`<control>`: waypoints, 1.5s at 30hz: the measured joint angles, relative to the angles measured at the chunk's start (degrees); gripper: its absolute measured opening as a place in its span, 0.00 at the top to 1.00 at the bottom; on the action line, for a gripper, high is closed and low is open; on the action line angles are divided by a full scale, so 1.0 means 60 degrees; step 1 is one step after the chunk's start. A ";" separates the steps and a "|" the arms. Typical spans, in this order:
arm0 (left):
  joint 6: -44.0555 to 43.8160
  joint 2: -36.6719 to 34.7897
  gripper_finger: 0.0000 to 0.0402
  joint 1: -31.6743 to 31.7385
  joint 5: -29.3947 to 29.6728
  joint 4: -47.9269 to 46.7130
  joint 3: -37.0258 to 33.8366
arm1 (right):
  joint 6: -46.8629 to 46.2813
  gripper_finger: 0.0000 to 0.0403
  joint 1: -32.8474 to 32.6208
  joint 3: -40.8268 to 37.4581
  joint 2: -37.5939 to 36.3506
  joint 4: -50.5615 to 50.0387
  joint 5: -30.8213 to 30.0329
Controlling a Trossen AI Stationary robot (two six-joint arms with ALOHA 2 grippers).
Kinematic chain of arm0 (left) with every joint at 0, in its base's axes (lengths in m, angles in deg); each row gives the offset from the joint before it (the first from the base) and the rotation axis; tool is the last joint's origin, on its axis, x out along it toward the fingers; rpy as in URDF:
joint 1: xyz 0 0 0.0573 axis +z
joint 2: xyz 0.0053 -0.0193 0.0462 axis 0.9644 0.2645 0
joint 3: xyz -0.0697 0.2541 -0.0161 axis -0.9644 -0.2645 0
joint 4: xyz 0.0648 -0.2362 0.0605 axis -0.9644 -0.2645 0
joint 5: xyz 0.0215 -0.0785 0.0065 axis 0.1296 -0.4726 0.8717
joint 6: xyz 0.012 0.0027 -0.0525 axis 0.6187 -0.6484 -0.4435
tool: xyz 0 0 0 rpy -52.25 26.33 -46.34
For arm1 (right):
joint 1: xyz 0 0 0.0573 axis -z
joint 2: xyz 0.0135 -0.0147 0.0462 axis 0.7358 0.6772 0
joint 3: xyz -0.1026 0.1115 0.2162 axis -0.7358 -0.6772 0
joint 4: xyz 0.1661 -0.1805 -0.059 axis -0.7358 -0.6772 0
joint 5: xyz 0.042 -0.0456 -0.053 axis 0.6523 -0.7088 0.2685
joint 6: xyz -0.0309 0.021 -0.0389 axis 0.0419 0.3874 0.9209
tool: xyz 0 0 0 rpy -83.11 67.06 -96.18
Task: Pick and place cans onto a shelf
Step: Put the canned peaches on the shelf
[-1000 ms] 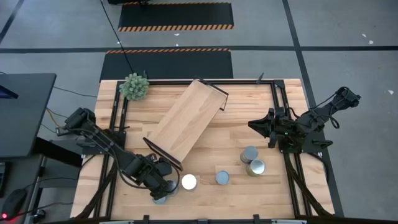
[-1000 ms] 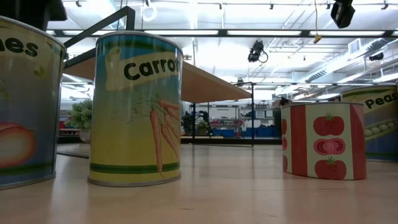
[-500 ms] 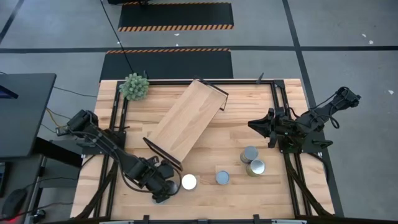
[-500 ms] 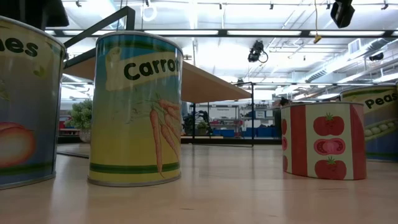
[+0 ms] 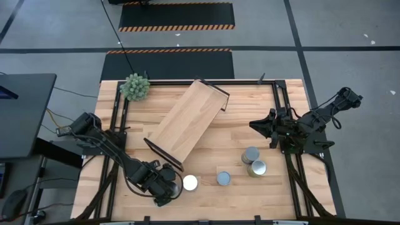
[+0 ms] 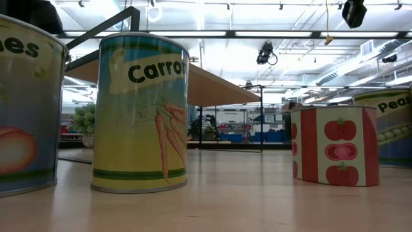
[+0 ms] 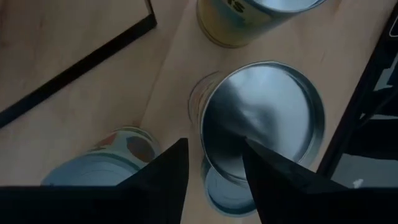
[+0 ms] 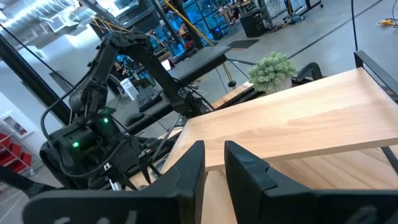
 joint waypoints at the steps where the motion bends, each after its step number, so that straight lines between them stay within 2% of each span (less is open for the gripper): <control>1: -0.0003 0.0030 0.61 0.0000 -0.0013 0.0015 0.0012 | 0.0003 0.83 0.0000 0.0000 0.0000 0.0002 0.0000; 5: -0.0067 0.0059 0.64 0.0001 -0.0007 0.0039 0.0017 | -0.0001 0.83 0.0000 0.0000 0.0000 0.0010 0.0000; 9: -0.0187 0.0068 0.71 0.0040 -0.0016 0.0033 0.0017 | 0.0003 0.83 0.0000 0.0000 0.0000 0.0010 0.0000; 17: -0.0238 0.0072 0.97 0.0047 0.0146 -0.0019 0.0019 | 0.0012 0.83 0.0000 0.0000 0.0000 0.0012 0.0000; 45: 0.0255 0.0088 1.00 0.0164 0.0432 -0.0700 0.0421 | -0.0003 0.83 0.0000 0.0000 0.0000 0.0076 0.0062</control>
